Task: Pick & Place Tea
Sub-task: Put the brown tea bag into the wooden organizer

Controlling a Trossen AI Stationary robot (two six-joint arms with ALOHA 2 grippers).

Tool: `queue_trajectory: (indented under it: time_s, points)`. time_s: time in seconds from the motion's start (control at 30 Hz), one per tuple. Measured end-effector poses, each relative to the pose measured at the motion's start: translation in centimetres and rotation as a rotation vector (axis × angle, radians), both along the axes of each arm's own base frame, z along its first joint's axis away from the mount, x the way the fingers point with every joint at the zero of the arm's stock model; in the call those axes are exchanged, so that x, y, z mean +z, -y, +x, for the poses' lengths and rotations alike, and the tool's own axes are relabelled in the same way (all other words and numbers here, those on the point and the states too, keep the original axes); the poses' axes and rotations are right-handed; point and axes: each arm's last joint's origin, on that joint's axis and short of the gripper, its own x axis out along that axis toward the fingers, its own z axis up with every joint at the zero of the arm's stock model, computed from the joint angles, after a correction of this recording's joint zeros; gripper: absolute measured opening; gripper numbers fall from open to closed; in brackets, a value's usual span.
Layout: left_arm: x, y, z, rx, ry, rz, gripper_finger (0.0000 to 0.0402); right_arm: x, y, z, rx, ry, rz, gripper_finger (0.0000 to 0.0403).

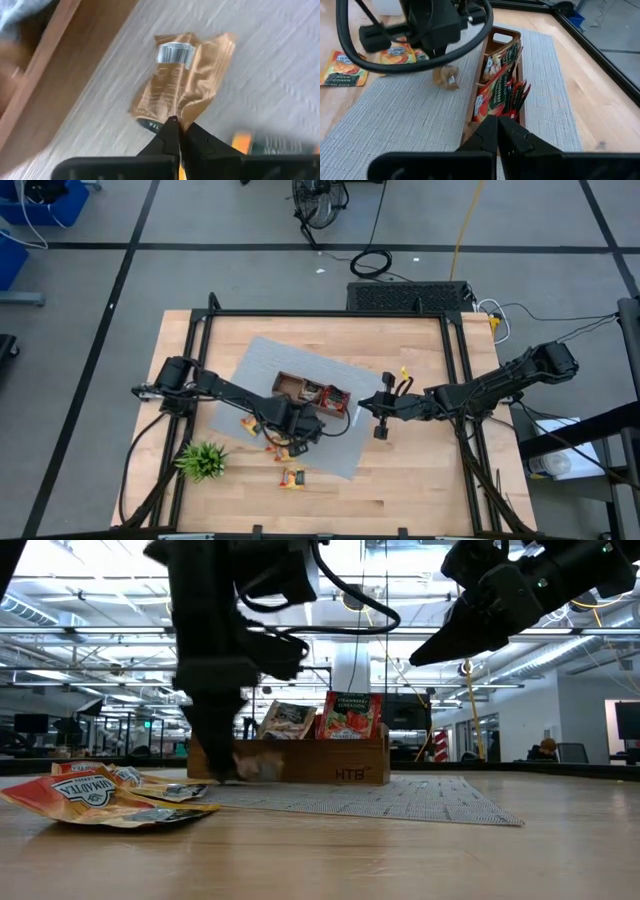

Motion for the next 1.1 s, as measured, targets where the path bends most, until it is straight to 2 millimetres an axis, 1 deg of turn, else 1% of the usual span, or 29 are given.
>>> queue_trajectory:
  time_s: [0.07,0.17,0.27,0.37,0.43,0.5,0.57,0.63,0.7,0.8,0.9,1.0,1.1]
  points:
    - [1.1,0.0,-0.2,-0.011,-0.063,0.012,0.0004,0.0,0.0,0.0,0.000,0.000,0.000,0.0000]
    - [3.6,-0.1,-0.3,-0.052,-0.151,0.051,0.0003,0.0,0.0,0.0,-0.001,0.000,0.000,0.0000]
    - [6.0,-0.6,0.0,-0.115,-0.190,0.060,0.0003,0.0,0.0,0.0,-0.001,0.000,-0.001,0.0000]
    - [8.2,-1.5,0.6,-0.145,-0.182,0.055,0.0002,0.0,0.0,0.0,-0.001,0.000,-0.001,0.0000]
    - [9.0,-2.6,1.0,-0.136,-0.187,0.043,0.0002,0.0,0.0,0.0,-0.001,0.000,-0.001,0.0000]
    - [9.2,-3.9,1.2,-0.120,-0.227,0.021,0.0001,0.0,0.0,0.0,-0.001,0.000,-0.001,0.0000]
    - [9.1,-5.2,1.3,-0.102,-0.302,0.018,0.0001,0.0,0.0,0.0,-0.001,0.001,-0.001,0.0000]
    - [8.6,-6.2,1.6,-0.103,-0.366,0.021,0.0001,0.0,0.0,0.0,-0.001,0.000,-0.001,0.0000]
    - [7.8,-6.7,2.3,-0.135,-0.390,0.013,0.0001,0.0,0.0,0.0,-0.001,0.001,-0.003,0.0000]
    - [6.7,-7.1,3.3,-0.195,-0.420,0.003,0.0001,0.0,0.0,0.0,0.000,0.000,-0.005,0.0000]
    - [6.3,-6.9,4.1,-0.230,-0.416,0.001,0.0001,0.0,0.0,0.0,0.003,-0.002,-0.011,0.0000]
    - [6.8,-6.7,4.3,-0.262,-0.401,0.005,0.0001,0.0,0.0,0.0,0.004,-0.004,-0.015,0.0000]
    - [7.2,-6.8,4.6,-0.259,-0.382,0.029,0.0001,0.0,0.0,0.0,0.008,-0.005,-0.023,0.0000]
